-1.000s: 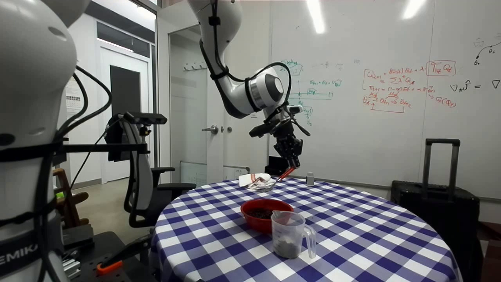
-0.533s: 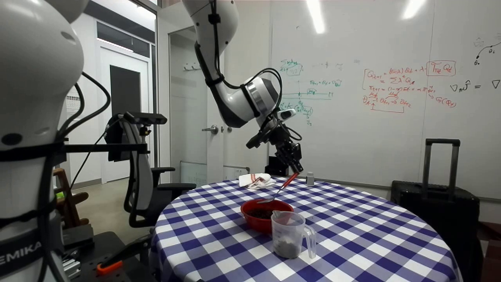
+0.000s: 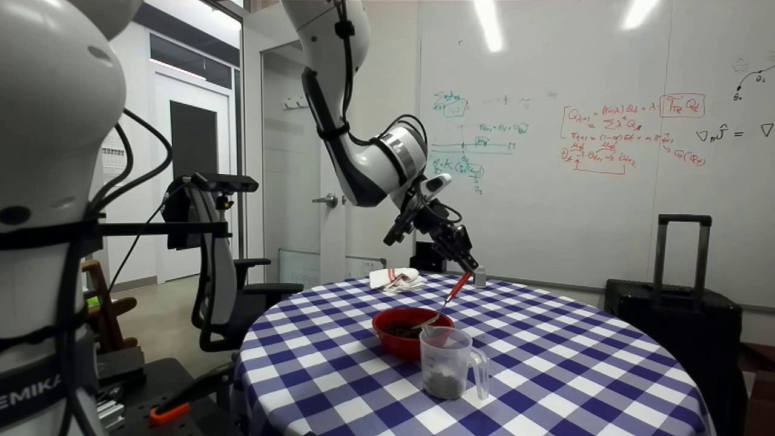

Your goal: Transfer a spoonful of contents from orange bowl into the transparent jar

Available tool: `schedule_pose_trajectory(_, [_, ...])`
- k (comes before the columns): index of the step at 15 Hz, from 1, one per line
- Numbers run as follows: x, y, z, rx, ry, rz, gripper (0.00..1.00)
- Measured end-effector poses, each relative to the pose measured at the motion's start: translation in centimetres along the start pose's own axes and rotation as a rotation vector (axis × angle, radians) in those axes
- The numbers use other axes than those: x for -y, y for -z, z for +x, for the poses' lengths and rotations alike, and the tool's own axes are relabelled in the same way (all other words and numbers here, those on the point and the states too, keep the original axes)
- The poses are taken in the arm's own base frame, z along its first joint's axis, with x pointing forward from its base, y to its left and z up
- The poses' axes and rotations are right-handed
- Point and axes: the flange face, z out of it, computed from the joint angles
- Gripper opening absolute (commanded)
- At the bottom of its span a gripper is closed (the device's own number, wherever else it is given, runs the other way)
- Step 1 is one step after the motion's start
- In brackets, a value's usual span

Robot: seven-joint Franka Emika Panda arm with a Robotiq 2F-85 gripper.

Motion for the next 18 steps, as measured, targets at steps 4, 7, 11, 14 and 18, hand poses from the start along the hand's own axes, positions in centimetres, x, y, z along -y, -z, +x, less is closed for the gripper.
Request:
schedule_pose_trajectory(4, [0.7,-0.3,-1.1,-0.024,0.002,-0.038,0.05])
schedule_pose_trajectory(7, [1.7,-0.6,-2.2,-0.014,0.018,-0.041,0.05])
schedule_pose_trajectory(11, [2.9,-0.9,-3.1,0.002,0.033,-0.03,0.05])
schedule_pose_trajectory(14, [3.5,-1.1,-3.3,0.007,0.037,-0.022,0.05])
schedule_pose_trajectory(18, [4.1,-1.1,-3.2,0.008,0.038,-0.014,0.05])
